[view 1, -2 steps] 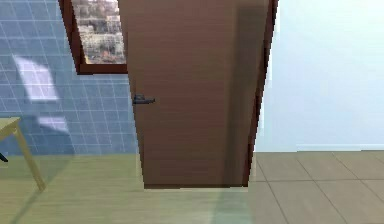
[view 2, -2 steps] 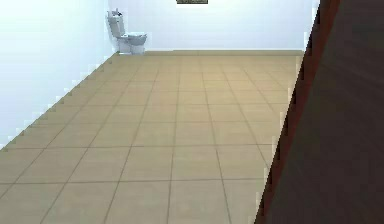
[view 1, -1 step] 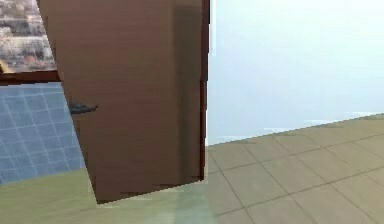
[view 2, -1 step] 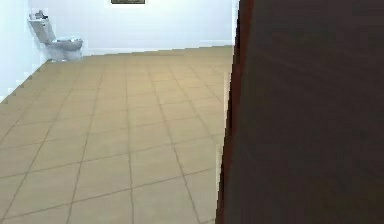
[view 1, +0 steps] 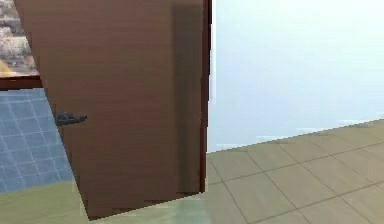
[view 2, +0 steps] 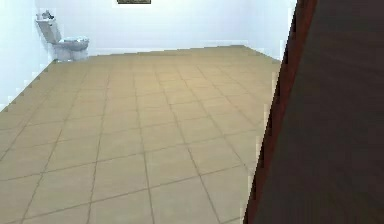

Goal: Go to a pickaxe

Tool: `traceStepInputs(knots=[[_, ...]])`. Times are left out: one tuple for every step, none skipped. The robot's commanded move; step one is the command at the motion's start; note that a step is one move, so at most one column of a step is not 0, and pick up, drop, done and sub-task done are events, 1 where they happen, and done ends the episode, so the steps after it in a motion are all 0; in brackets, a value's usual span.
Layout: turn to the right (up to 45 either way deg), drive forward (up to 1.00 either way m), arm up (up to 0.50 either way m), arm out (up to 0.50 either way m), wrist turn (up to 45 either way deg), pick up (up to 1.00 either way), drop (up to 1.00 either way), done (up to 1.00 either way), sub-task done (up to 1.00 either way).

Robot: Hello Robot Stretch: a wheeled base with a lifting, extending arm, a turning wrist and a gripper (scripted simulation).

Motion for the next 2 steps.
traceStepInputs(knots=[[-45.0, 0.0, 0.0, 0.0, 0.0, 0.0, 0.0, 0.0, 0.0], [-36.0, 0.0, 0.0, 0.0, 0.0, 0.0, 0.0, 0.0, 0.0]])
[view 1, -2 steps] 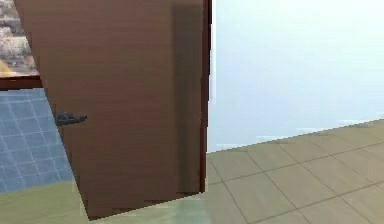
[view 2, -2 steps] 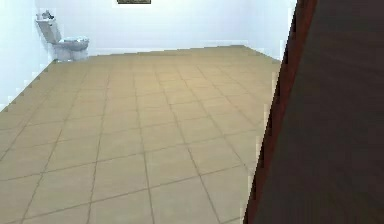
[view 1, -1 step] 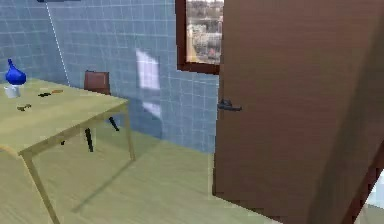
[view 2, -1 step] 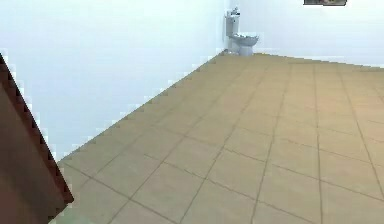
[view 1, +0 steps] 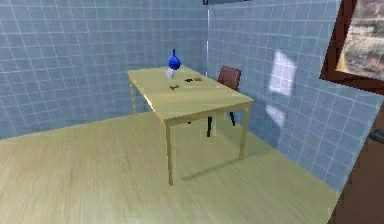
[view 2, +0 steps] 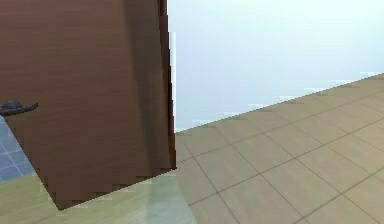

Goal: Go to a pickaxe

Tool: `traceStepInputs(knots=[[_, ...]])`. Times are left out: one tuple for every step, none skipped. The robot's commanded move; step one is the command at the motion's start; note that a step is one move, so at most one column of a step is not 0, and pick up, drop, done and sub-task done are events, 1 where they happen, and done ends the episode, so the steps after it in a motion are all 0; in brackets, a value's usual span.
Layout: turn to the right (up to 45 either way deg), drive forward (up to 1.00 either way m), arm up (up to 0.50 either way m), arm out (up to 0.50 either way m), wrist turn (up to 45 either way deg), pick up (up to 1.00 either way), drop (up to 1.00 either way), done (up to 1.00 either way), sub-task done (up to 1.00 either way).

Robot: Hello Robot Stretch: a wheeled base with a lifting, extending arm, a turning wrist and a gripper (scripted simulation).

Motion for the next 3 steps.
traceStepInputs(knots=[[0.0, 0.15, 0.0, 0.0, 0.0, 0.0, 0.0, 0.0, 0.0], [0.0, 0.55, 0.0, 0.0, 0.0, 0.0, 0.0, 0.0, 0.0], [-45.0, 0.0, 0.0, 0.0, 0.0, 0.0, 0.0, 0.0, 0.0]])
